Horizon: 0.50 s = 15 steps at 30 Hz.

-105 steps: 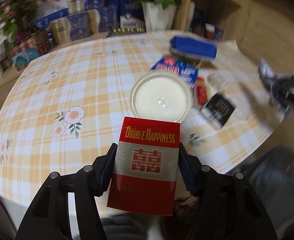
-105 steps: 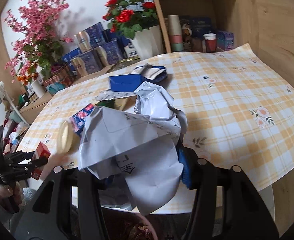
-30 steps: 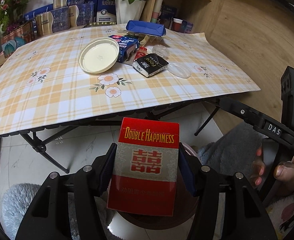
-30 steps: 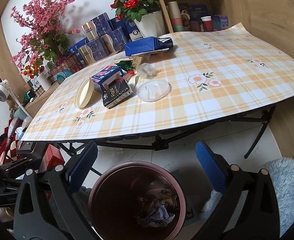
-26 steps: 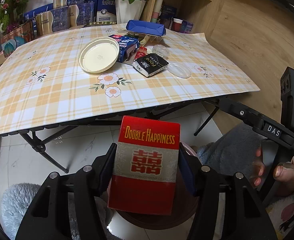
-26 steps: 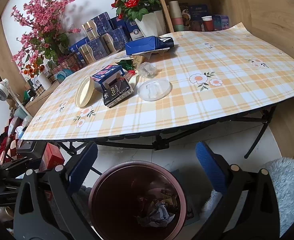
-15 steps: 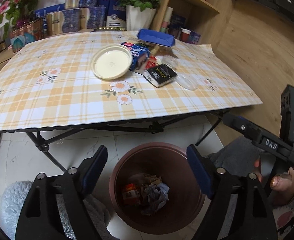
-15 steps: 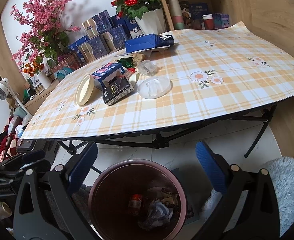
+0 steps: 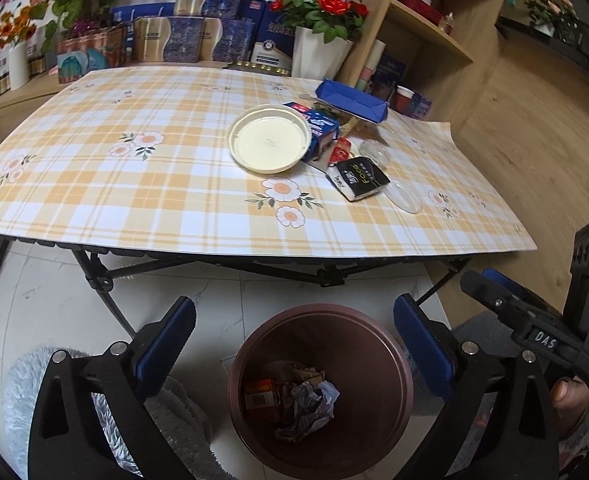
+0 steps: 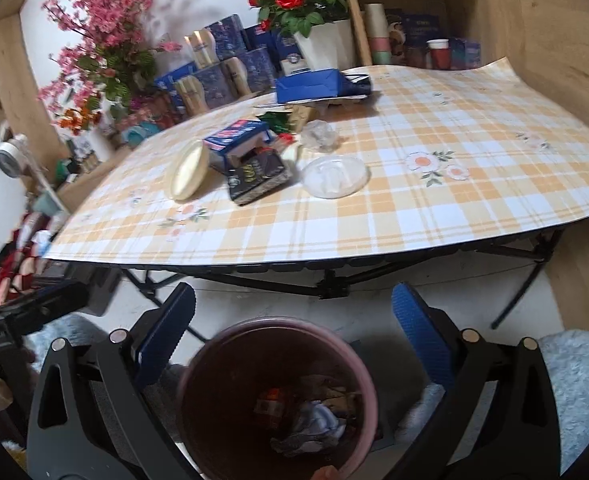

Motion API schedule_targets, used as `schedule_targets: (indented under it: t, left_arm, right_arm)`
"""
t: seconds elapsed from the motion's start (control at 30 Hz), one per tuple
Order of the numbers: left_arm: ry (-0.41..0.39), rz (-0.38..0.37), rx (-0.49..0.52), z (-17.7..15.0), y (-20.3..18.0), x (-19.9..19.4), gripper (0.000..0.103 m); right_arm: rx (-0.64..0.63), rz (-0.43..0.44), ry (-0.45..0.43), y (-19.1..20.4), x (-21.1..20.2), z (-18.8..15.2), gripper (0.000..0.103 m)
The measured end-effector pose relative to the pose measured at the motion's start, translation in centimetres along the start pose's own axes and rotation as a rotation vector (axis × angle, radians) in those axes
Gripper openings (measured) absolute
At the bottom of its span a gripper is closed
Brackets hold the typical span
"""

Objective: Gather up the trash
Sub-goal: 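Raise both tools from the bin back toward the table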

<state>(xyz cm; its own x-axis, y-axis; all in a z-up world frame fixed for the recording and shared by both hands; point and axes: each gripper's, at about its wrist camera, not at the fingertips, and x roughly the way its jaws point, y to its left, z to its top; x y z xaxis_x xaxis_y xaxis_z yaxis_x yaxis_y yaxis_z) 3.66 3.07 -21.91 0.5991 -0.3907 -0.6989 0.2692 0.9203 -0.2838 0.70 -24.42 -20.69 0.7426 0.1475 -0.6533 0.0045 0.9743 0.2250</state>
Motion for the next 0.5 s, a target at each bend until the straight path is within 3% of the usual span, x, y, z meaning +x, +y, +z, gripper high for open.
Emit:
schedule_targets:
  t: [0.17,0.37,0.5]
  left_arm:
    - [-0.033,0.047,-0.011,0.1,0.2,-0.6,0.097]
    - [-0.079,0.132,-0.058,1.0,1.2,-1.7,0.097]
    - [-0.132,0.080,-0.067,2.3,2.1,-2.5,0.097]
  right_arm:
    - [0.020,-0.012,-0.014,-0.5,-0.1,0.3,0.097]
    - [0.063,0.054,0.020,-1.6,0.1,2.3,0.097]
    - [0.016,0.063,-0.006,-1.6,-0.1,4.3,0.097]
